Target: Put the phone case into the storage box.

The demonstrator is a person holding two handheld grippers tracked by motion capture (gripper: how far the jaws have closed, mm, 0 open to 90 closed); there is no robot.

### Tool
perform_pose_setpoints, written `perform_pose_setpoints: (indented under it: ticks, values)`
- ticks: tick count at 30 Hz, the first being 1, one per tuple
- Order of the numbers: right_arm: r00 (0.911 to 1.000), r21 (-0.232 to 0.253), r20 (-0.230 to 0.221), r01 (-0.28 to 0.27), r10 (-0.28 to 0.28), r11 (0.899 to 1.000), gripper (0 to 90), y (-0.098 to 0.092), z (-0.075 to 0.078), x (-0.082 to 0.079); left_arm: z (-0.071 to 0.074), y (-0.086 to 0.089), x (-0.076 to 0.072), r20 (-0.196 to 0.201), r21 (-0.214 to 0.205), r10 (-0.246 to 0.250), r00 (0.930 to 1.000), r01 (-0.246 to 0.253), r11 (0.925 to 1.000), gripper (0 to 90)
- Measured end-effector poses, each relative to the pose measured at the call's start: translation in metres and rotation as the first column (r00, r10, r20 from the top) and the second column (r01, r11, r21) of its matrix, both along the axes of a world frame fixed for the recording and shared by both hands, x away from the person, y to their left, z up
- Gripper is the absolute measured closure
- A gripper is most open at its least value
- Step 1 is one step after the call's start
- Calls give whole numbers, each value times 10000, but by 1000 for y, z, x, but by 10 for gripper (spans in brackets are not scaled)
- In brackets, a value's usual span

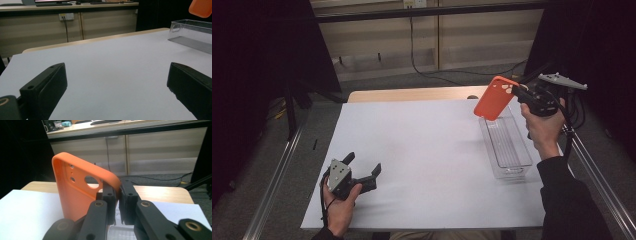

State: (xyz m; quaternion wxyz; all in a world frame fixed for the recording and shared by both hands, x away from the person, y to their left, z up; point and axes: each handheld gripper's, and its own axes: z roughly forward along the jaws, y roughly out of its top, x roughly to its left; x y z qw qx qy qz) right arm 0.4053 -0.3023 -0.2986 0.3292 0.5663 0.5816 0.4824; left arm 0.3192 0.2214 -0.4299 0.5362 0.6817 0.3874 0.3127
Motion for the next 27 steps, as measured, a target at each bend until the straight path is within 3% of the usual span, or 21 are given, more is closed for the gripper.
perform_pose_setpoints:
  ticks: [14, 27]
  values:
    - [9978, -382, -295, 585, -596, 9976, 839, -16, -8, 17, 0, 2, 1, 1, -54, 65, 10000, -65, 10000, 27]
    - [9952, -1186, -494, 784, -847, 9898, 839, -17, -23, 34, 0, 2, 1, -49, -79, 48, 10000, -49, 10000, 27]
